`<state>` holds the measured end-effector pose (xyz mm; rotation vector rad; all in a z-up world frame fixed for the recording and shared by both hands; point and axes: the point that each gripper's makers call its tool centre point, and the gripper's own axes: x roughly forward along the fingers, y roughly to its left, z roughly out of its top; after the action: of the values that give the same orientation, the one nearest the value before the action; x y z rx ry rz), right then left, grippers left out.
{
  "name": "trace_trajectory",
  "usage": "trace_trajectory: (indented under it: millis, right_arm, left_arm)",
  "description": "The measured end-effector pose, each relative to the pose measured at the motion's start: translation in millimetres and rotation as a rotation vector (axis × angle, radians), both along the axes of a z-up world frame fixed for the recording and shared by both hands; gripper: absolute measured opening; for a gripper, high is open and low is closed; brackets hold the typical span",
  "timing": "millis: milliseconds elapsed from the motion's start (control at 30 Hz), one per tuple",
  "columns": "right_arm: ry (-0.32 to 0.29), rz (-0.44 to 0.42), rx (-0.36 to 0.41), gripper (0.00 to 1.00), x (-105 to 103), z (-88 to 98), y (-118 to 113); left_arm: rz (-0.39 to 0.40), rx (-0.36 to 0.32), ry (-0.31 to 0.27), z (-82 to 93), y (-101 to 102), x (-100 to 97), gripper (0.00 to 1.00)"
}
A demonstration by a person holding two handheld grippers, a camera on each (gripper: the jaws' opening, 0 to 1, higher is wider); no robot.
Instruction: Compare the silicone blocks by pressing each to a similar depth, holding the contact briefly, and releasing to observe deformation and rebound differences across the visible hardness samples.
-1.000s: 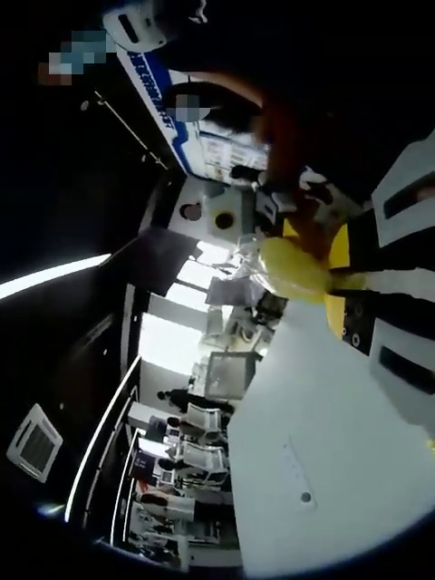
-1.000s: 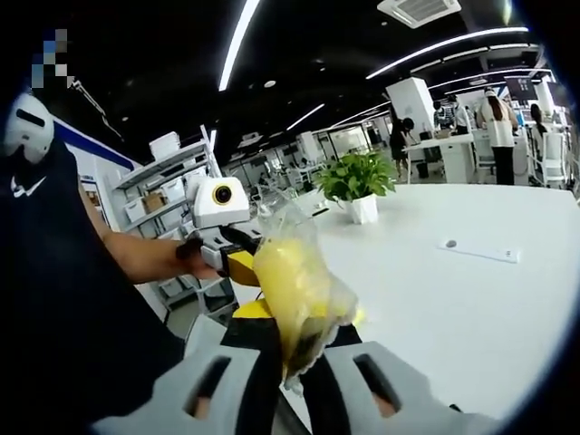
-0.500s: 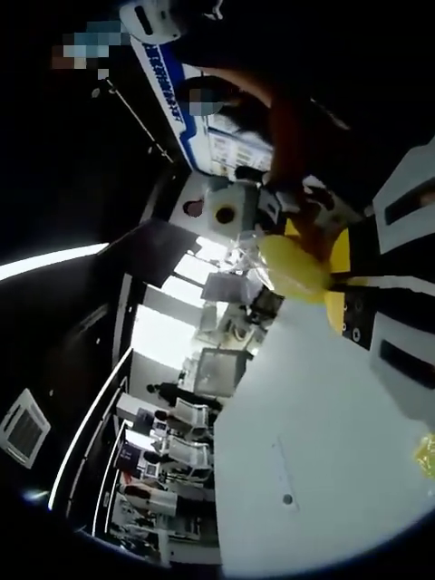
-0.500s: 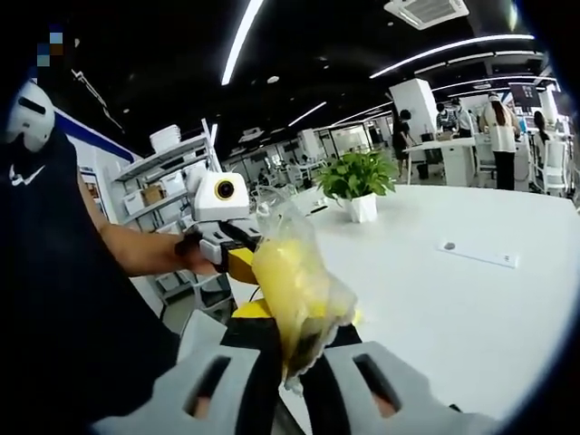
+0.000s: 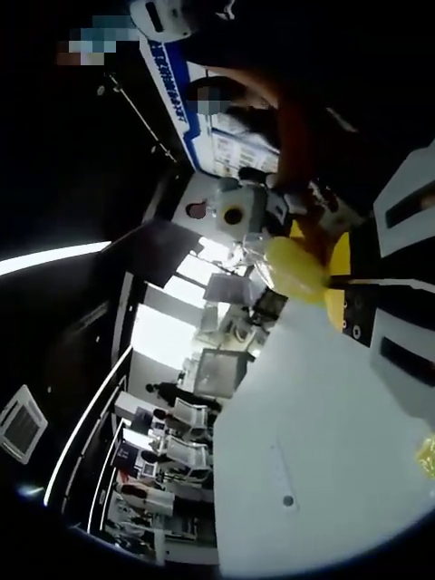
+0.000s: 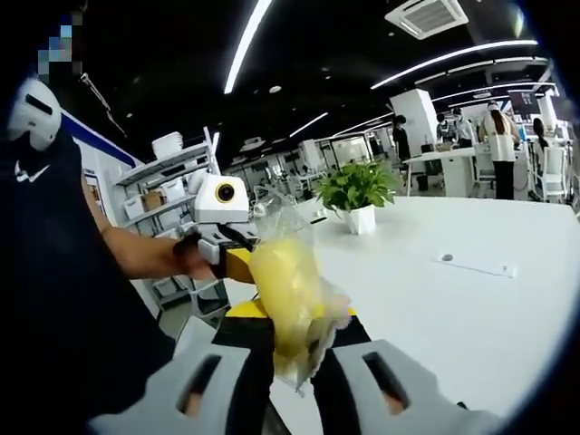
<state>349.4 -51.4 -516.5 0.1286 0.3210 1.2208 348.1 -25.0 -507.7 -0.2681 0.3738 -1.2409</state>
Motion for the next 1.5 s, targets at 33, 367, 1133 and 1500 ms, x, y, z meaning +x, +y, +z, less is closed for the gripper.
trace_trajectory:
  millis: [33, 367, 1133, 1500]
  right_arm:
    - [-0.011, -0.004, 0.003, 0.12, 1.2, 0.5, 0.0]
    - [-0.051, -0.075, 0.027, 0.32, 12.7, 1.9, -6.3]
    - [-0.133, -0.385, 0.035, 0.96, 27.6, -5.8, -92.6]
    - [-0.092, -0.551, -0.008, 0.96, 20.1, -39.1, -143.2]
  left_arm:
    - [0.003, -0.006, 0.003, 1.4, 0.0, 1.1, 0.0]
    - [0.015, -0.056, 0.02, 11.4, -4.9, 5.2, 0.0]
    - [0.07, -0.11, 0.13, -11.8, -10.1, 31.3, 0.0]
    - [0.167, -0.122, 0.218, -52.5, -16.6, 51.5, 0.0]
